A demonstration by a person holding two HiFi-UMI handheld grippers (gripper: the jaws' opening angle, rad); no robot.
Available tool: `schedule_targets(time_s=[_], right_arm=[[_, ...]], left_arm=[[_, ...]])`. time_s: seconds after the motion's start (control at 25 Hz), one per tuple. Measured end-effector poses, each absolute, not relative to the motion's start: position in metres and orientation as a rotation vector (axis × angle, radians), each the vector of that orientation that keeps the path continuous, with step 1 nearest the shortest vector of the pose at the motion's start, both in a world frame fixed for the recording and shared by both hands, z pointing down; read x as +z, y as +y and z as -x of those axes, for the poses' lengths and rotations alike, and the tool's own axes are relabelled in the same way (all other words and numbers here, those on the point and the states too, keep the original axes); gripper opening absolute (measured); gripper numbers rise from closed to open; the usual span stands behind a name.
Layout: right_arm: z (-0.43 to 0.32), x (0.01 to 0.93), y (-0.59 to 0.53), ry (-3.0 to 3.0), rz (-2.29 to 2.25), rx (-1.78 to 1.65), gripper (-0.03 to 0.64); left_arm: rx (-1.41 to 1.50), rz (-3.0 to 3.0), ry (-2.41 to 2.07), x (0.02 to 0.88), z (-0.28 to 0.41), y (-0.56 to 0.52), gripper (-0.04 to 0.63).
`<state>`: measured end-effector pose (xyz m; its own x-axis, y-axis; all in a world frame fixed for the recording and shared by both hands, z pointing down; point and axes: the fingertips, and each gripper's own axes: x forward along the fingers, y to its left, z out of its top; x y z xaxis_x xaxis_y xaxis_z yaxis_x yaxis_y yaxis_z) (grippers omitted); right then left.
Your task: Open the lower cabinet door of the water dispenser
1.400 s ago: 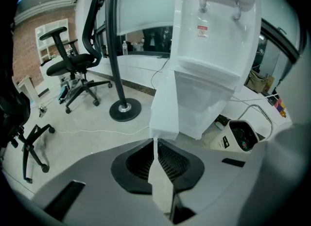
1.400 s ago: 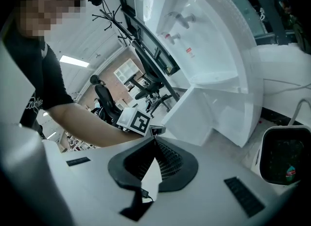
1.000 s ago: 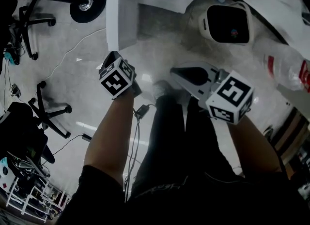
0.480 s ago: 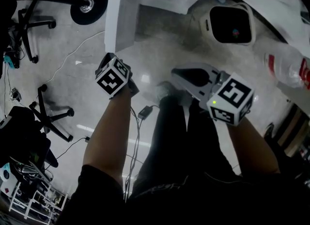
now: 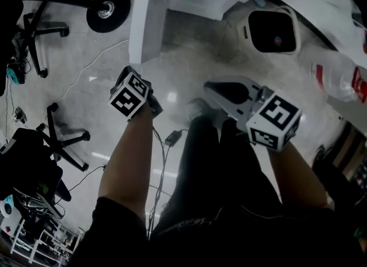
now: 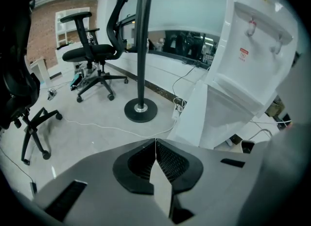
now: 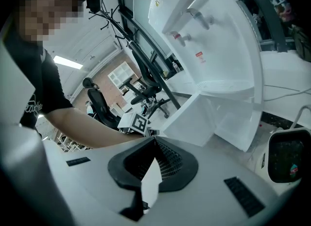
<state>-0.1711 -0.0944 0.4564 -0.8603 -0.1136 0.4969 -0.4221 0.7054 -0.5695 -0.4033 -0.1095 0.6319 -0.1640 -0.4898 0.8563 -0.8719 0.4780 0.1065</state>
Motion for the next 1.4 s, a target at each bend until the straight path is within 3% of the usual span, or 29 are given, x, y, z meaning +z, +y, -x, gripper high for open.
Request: schedule_targets(time_s=[0.28,0.56,0.92,1.4], right_arm=[[0.161,0.434,-0.097,-2.534,-0.447,0.949,0.012],[0.129,0.38,-0.063,-2.598,-0.432,0.885,0.012],[0.081,0.224,0.01,-2.749,-0.388,0.797,0.012],[0.016,0.032,0.131,-2.909,-0.311,0.523,0.012]], left_arm=[[0.446,-1.278,-1.793,0.585,0.395,-0.076,0.002],[0.312,-1.751,-1.529,0.47,0.293,-0.04,0.002],[0.086,-2.139,-1.214,0.261,0.171,0.019,0.0],[0.029,-2.496,-1.14,0.037,0.082,0.129,0.0]])
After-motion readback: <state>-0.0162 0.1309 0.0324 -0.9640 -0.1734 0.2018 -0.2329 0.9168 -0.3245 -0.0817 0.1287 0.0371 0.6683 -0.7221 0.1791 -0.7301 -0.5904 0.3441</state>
